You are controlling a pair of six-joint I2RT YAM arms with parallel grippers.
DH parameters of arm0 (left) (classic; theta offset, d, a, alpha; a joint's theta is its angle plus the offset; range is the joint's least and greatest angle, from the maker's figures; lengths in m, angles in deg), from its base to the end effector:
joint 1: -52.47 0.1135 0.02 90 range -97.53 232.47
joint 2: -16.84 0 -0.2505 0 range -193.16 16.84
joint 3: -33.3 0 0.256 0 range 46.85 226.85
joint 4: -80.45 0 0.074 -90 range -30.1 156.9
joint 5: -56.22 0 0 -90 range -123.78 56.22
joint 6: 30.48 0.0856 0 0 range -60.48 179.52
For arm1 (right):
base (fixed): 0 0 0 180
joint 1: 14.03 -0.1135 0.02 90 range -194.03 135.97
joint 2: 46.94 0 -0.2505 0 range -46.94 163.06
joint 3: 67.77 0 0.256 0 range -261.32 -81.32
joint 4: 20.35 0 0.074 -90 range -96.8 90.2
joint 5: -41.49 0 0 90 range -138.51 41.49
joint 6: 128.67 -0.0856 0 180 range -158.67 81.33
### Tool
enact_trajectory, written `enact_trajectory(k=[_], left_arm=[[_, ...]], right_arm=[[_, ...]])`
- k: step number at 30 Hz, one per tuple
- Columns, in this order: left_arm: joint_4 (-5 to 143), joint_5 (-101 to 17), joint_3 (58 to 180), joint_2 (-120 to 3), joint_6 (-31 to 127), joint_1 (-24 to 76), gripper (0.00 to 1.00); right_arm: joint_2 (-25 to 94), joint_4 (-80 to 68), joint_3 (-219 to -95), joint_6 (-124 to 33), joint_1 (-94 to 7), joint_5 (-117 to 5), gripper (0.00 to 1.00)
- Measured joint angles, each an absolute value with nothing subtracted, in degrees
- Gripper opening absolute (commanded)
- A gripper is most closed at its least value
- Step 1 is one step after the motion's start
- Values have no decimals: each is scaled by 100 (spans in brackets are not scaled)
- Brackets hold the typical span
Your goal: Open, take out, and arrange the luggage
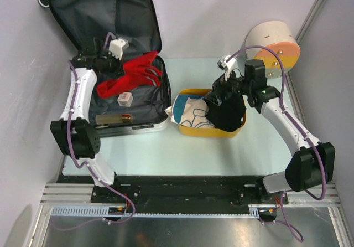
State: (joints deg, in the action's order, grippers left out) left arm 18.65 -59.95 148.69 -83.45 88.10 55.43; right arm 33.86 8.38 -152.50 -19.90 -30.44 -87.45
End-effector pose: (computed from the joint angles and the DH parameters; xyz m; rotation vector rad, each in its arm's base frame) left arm 0.4167 -0.0163 0.3169 0.7128 2.1833 -0.2648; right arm 0.3330 0.1541 0.3194 -0.9886 1.6898 0.6498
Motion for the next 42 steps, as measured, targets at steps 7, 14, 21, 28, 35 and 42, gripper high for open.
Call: enact_trajectory(k=[7, 14, 21, 28, 35, 42], left_arm=[[1616, -6070, 16338, -8448, 8230, 5327, 0], [1658, -5947, 17566, -8813, 7902, 4527, 0], [1620, -5637, 17789, -8905, 7662, 3397, 0], [1826, -5429, 16797, -8719, 7448, 2024, 0], [2025, -5403, 15339, -8708, 7238, 811, 0], [2405, -5388, 15151, -8713, 7201, 379, 0]], right_arm=[[3401, 830, -15250, -2122, -2851, -8782, 99], [3401, 902, -15250, -2281, -2355, -8850, 99], [3364, 1127, -15252, -2412, -1557, -8959, 98], [3335, 1505, -15261, -2491, -819, -9143, 96], [3335, 1761, -15261, -2495, -604, -9342, 96], [3237, 1953, -15261, -2264, -506, -9584, 98]])
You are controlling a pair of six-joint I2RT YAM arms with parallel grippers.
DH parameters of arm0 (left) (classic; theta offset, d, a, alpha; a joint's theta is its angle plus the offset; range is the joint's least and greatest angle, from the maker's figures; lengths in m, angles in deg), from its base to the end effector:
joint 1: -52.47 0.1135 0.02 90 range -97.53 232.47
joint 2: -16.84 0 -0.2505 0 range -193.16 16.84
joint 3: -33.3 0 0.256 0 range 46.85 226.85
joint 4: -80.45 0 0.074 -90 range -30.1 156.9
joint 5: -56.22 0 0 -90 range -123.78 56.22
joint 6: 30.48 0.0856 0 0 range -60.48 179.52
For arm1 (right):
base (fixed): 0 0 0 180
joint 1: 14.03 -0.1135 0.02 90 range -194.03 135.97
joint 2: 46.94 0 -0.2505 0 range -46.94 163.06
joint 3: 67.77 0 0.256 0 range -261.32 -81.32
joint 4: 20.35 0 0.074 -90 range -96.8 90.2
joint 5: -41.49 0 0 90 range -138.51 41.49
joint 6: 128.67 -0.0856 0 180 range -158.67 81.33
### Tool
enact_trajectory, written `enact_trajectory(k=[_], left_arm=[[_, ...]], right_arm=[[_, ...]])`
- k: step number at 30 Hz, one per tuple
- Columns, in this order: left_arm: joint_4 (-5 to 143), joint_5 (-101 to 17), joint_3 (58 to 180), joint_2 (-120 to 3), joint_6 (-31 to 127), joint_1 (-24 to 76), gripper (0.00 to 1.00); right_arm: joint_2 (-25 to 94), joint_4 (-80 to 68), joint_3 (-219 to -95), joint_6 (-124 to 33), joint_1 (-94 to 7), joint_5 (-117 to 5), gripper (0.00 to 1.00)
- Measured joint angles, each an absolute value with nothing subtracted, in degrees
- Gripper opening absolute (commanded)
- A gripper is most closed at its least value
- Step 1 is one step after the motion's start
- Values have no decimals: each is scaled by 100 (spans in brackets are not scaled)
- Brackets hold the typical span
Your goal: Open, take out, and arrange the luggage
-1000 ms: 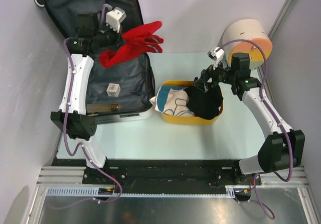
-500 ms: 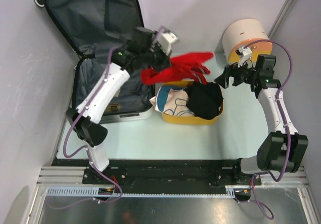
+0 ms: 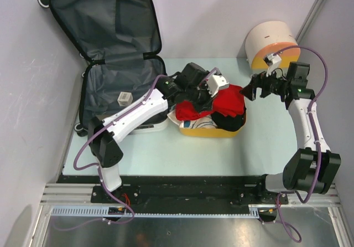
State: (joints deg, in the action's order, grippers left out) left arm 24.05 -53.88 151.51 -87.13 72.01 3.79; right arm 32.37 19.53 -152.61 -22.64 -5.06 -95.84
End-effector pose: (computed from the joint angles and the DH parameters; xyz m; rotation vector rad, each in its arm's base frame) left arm 0.2704 -0.3522 0.3159 1.3572 1.9325 -0.7209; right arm 0.3430 0.0096 0.3098 -0.5743 1.9322 0.6159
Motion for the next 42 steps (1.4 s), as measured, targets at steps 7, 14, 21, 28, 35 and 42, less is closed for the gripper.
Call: enact_trajectory(k=[7, 14, 21, 28, 35, 42], left_arm=[[2667, -5727, 14863, -8730, 7282, 108, 86], [2733, -6446, 14386, -8243, 7286, 547, 96], [2833, -6164, 13846, -7084, 7507, 1550, 87], [2958, -5995, 13079, -7305, 7658, 1434, 80], [3380, -6253, 12513, -7915, 7623, 1596, 79], [3292, -6625, 12548, -7795, 7629, 1852, 98]], right_arm=[[2879, 2659, -15307, -1405, -891, -9947, 97], [3045, 4069, -15335, 156, -1365, -9987, 97], [2938, 4298, -15335, 635, -1984, -9442, 97], [3115, 4071, -15208, 589, -2773, -8758, 97], [3462, 3536, -14684, 680, -2703, -8688, 98], [3213, 3597, -14690, 565, -2738, -8492, 100]])
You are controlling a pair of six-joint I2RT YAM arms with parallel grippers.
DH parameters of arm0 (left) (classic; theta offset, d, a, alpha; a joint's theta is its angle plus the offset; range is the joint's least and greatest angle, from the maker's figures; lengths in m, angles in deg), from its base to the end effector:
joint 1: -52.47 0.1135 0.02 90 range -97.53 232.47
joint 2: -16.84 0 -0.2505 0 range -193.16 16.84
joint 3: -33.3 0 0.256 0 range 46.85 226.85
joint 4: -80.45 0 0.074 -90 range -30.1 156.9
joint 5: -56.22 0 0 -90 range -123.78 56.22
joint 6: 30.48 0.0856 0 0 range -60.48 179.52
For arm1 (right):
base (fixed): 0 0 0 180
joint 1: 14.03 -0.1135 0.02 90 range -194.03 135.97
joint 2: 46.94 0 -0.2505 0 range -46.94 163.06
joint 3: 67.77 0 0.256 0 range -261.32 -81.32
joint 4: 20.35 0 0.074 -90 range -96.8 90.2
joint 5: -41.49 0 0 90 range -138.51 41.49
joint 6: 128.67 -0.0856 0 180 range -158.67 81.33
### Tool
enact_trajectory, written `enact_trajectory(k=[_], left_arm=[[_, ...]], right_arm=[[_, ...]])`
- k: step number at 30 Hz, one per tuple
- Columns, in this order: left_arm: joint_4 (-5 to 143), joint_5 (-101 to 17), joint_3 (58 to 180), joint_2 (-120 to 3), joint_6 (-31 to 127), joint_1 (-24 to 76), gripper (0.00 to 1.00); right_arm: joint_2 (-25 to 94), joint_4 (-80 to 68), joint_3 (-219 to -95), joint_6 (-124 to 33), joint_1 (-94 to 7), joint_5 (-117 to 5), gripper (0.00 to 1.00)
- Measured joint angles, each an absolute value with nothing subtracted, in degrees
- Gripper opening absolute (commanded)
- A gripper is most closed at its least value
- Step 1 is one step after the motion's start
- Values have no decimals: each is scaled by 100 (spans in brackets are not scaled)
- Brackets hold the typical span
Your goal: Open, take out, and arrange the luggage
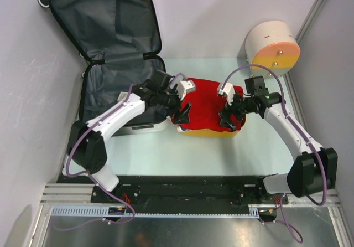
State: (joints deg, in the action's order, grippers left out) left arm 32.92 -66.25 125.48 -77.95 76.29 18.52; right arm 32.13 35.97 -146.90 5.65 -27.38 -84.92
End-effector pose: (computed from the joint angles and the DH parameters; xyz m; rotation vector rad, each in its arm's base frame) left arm 0.2982 -0.2561 0.2392 1.2647 2.0729 -0.8261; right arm 0.2878 0.1205 0.2409 -1.3443 1.9538 0.5569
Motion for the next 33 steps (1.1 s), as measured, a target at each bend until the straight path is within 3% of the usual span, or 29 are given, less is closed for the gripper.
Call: enact_trajectory(k=[9, 20, 23, 26, 27, 29, 30, 33], left_arm=[[2995, -7139, 12769, -6636, 7546, 3233, 100], [2949, -7324, 12769, -6068, 7312, 4486, 100], [2951, -7346, 12633, -5952, 7205, 4883, 100], [2947, -7300, 12439, -5784, 7148, 5030, 100], [2947, -7296, 12378, -5729, 7144, 5030, 100], [2947, -7278, 12297, -5655, 7140, 5023, 100], [2945, -7254, 12277, -5633, 7140, 5025, 100], [2949, -7143, 12264, -5622, 7140, 5038, 100]], right_arm=[[2070, 3750, -14692, -28, -3975, -7501, 100], [2184, 2906, -13713, 154, -4923, -6345, 96], [2229, 2412, -13431, 248, -5148, -5827, 88], [2352, 1877, -13243, 353, -5267, -5362, 70], [2441, 1621, -13197, 403, -5284, -5176, 59], [2643, 1103, -13154, 560, -5282, -4822, 49], [2750, 852, -13145, 608, -5264, -4684, 37], [3021, 211, -13123, 737, -5208, -4334, 29]])
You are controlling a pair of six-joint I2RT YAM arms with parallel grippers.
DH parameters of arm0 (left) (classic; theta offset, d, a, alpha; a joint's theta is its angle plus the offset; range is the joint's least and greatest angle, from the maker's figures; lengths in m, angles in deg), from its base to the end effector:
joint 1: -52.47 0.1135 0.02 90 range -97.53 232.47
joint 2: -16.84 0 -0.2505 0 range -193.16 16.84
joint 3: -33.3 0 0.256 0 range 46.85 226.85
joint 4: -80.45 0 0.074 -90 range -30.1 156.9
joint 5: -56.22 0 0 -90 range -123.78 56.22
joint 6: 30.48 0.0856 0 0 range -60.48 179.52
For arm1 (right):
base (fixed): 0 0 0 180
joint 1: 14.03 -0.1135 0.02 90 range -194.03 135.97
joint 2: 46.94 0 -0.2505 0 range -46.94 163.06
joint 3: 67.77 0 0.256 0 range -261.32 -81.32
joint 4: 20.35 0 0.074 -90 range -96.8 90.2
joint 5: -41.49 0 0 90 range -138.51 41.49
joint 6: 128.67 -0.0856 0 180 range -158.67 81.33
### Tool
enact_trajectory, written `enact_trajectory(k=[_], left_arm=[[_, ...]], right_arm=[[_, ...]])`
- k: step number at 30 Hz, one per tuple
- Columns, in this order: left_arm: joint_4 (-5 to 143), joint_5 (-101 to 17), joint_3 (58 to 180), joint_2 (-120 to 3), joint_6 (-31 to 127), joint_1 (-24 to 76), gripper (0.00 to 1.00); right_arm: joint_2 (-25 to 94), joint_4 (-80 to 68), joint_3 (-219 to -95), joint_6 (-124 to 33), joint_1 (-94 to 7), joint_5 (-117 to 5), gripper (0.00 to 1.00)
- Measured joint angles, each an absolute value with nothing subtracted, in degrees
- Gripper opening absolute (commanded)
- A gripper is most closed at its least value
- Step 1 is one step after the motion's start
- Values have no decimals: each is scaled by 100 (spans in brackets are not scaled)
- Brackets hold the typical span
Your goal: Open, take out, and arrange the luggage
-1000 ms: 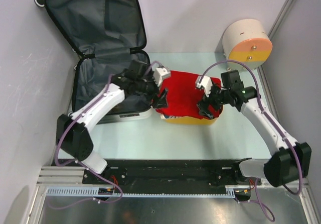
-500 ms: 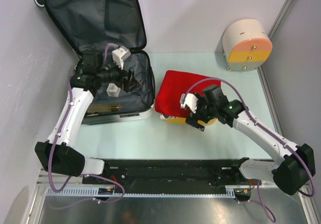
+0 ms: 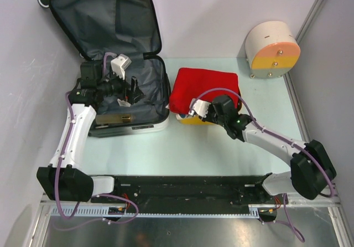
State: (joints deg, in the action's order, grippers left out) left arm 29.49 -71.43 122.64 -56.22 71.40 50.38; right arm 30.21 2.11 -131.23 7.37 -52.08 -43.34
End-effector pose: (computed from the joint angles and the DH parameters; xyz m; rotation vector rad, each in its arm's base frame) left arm 0.3072 -0.0635 0.3442 0.6163 2.0015 -0.6081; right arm 0.2738 0.2045 0.2032 -1.4384 1.6704 -0.1772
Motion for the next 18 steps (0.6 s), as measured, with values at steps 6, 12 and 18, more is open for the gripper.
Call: enact_trajectory(k=[6, 12, 18], left_arm=[[2954, -7029, 12255, -5622, 7131, 5078, 100], [2960, -7005, 12255, -5631, 7131, 5106, 100], [2993, -6999, 12255, -5696, 7133, 5167, 100]], right_arm=[[3458, -709, -13099, 971, -4875, -4219, 24], [4385, -1194, -13805, 986, -4397, -4382, 26], [5289, -1896, -14452, 1144, -4010, -4525, 29]])
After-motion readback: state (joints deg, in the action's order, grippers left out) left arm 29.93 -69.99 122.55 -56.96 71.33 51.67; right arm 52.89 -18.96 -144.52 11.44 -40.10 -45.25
